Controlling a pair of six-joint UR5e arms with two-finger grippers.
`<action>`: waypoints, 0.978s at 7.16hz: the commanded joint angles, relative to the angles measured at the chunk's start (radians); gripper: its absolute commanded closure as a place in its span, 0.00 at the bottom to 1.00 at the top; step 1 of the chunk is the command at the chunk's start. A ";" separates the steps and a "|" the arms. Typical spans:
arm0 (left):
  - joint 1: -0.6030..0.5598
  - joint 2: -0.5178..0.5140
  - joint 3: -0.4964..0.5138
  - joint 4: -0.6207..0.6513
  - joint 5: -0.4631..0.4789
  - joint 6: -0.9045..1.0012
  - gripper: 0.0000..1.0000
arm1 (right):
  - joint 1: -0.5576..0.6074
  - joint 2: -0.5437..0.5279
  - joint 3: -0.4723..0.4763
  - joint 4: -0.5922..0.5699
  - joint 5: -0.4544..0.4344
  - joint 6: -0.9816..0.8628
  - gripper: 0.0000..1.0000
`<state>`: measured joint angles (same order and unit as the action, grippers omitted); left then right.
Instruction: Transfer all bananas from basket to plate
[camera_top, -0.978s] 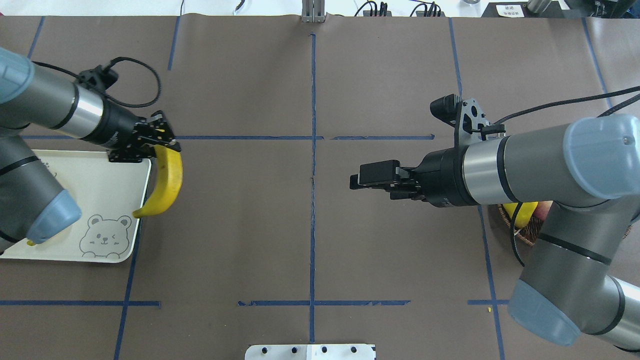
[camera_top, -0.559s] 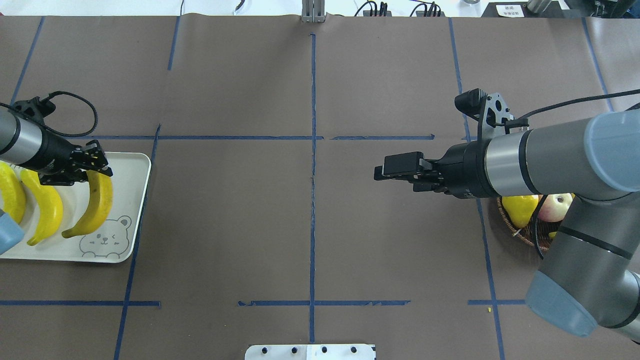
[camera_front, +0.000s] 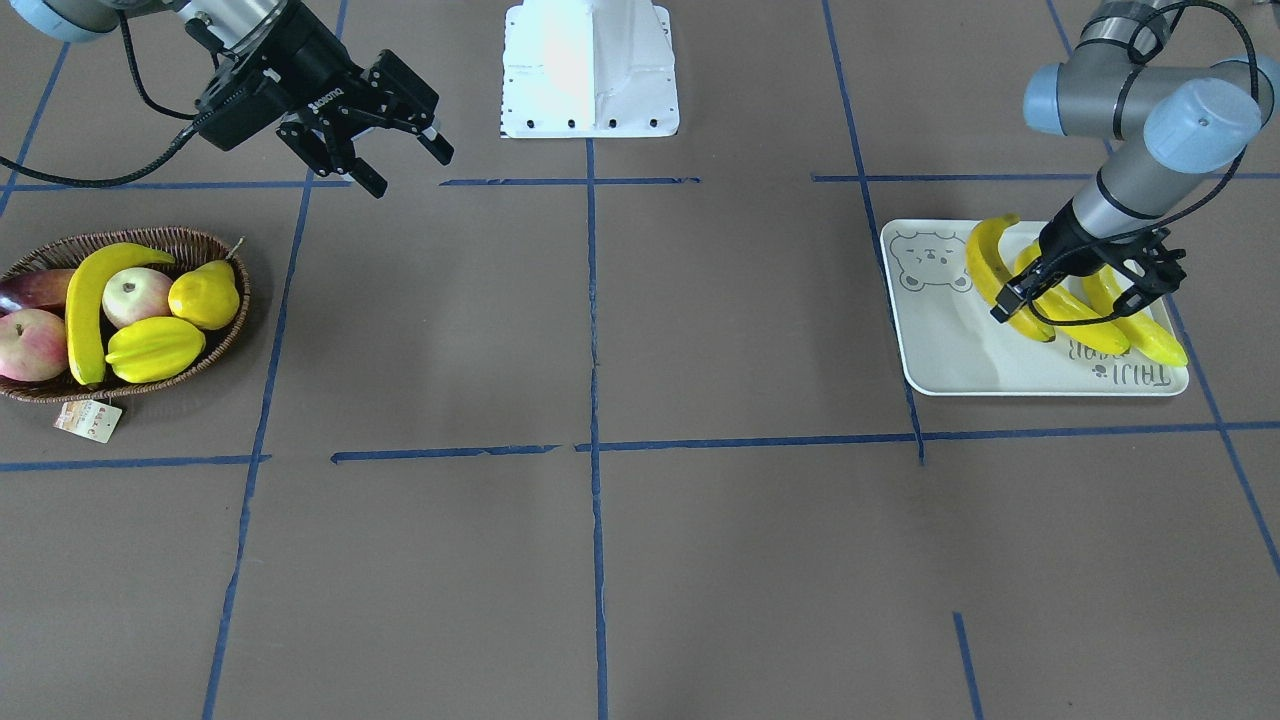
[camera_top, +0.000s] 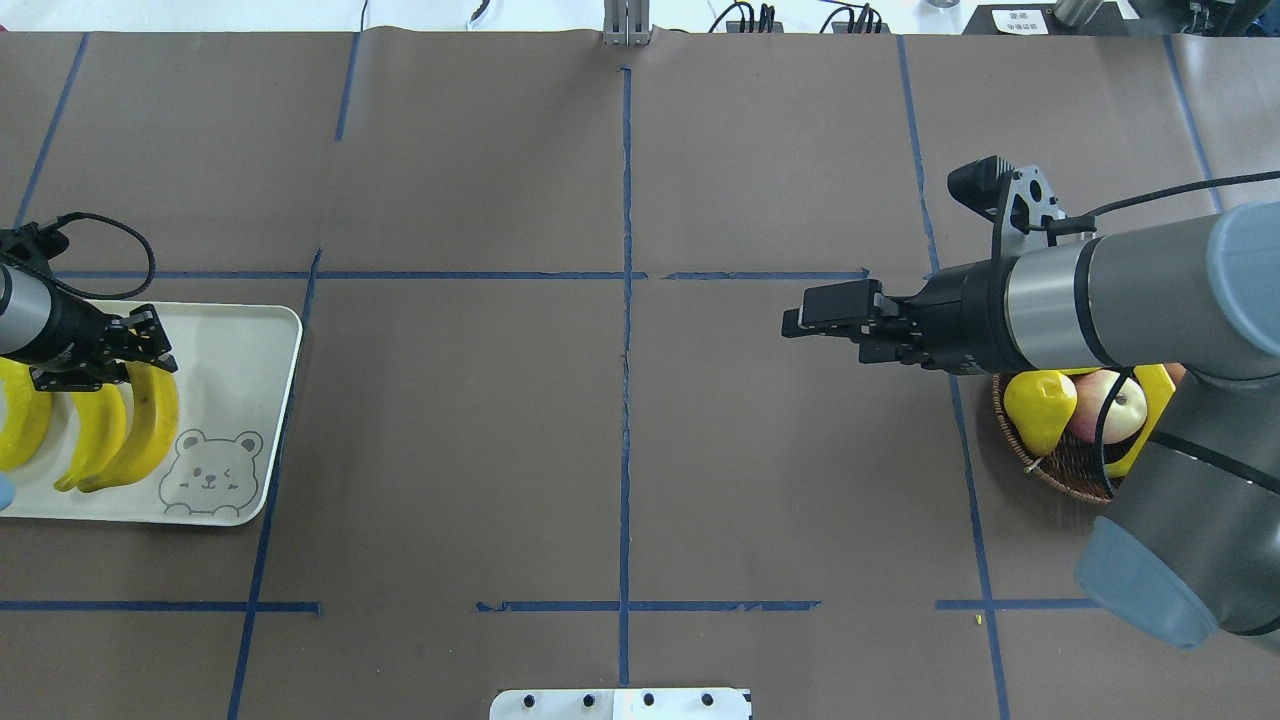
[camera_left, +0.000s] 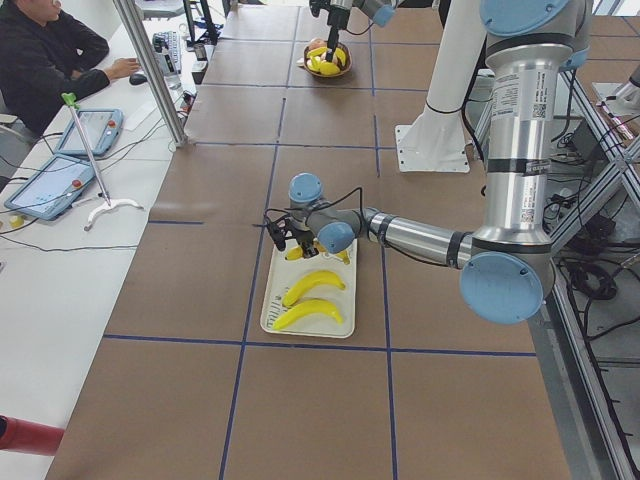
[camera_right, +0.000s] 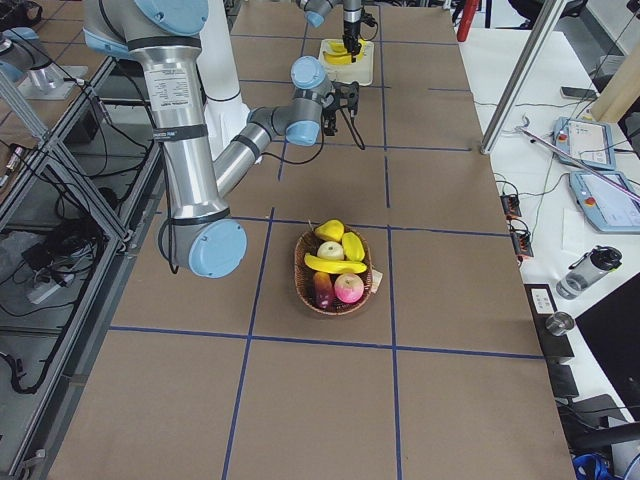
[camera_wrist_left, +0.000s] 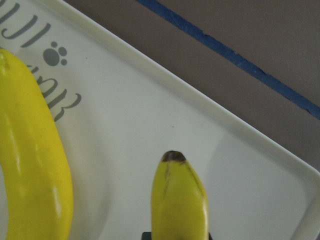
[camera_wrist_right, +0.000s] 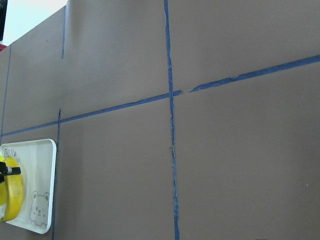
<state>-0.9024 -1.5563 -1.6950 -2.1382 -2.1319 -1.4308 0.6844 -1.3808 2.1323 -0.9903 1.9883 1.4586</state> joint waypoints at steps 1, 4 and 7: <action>-0.001 0.002 0.018 0.000 0.027 0.091 0.01 | 0.043 -0.056 0.001 -0.001 0.017 -0.047 0.00; -0.004 0.002 -0.099 0.024 -0.018 0.115 0.00 | 0.114 -0.231 0.018 0.001 0.052 -0.185 0.00; -0.009 -0.098 -0.322 0.316 -0.079 0.043 0.00 | 0.182 -0.441 0.009 0.016 0.103 -0.387 0.00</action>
<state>-0.9124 -1.5962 -1.9363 -1.9447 -2.2025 -1.3437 0.8449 -1.7446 2.1462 -0.9786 2.0831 1.1580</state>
